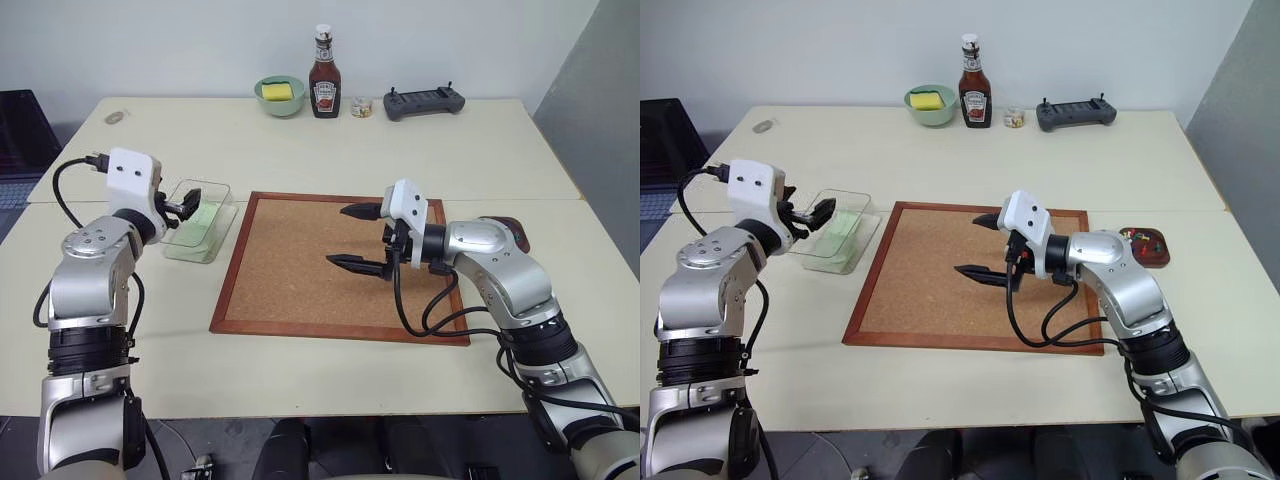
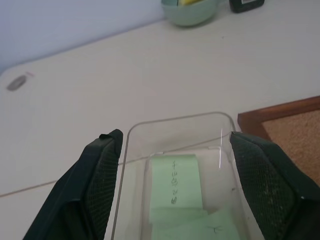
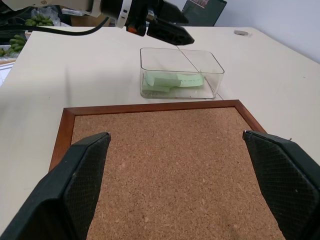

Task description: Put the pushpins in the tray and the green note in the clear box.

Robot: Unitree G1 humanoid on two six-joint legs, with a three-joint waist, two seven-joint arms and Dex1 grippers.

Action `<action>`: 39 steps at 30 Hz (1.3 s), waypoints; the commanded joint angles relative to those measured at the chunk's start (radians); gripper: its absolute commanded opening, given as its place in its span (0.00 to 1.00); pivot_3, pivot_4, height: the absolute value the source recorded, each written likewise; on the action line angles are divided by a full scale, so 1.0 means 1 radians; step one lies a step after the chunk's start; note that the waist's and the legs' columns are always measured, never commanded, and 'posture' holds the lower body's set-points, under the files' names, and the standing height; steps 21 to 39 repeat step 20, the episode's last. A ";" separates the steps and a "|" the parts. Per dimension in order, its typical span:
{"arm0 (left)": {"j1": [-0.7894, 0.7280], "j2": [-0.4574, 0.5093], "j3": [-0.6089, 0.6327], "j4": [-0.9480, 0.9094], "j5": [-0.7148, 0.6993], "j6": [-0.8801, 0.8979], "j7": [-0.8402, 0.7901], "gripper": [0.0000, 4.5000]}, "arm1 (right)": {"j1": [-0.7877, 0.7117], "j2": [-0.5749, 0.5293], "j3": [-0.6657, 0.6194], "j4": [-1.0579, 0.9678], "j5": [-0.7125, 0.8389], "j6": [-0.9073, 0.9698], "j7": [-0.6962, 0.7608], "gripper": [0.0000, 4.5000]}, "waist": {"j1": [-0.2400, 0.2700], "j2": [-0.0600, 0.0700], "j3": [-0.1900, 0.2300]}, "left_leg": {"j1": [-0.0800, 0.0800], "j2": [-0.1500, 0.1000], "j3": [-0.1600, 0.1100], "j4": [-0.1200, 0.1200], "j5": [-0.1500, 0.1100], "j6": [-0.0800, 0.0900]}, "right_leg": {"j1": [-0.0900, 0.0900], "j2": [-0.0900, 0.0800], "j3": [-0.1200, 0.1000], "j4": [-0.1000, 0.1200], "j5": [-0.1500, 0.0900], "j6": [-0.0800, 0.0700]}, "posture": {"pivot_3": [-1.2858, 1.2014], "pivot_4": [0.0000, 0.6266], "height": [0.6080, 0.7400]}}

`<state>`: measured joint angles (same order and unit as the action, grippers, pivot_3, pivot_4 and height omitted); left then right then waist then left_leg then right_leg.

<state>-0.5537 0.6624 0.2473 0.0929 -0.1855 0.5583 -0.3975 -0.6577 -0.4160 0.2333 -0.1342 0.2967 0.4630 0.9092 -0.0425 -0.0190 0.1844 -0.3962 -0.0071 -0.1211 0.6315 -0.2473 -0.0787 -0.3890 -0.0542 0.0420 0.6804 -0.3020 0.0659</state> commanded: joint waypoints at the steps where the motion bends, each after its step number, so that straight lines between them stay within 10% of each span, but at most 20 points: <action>1: 0.026 -0.017 0.053 -0.176 -0.026 -0.066 0.022 0.78 | 0.022 0.023 -0.085 -0.037 0.013 -0.037 -0.077 1.00 | 0.000 0.000 0.000 | 0.000 0.000 0.000 0.000 0.000 0.000 | 0.000 0.000 0.000 0.000 0.000 0.000 | 0.52 0.24 1.00; 16: 0.532 -0.130 -0.036 -0.627 -0.179 0.024 -0.096 0.78 | 0.409 -0.052 -0.247 -0.093 0.046 -0.158 -0.116 1.00 | 0.002 0.000 0.000 | 0.001 0.001 0.003 0.000 0.000 0.000 | 0.001 0.000 0.003 0.000 0.000 0.000 | 0.52 0.24 1.00; 39: 0.558 -0.124 -0.013 -0.633 -0.215 0.011 -0.126 0.78 | 0.413 -0.047 -0.248 -0.082 0.043 -0.176 -0.128 1.00 | 0.002 0.000 0.000 | 0.005 0.001 0.003 0.000 0.000 0.001 | 0.005 0.001 0.003 0.001 0.000 0.000 | 0.52 0.24 1.00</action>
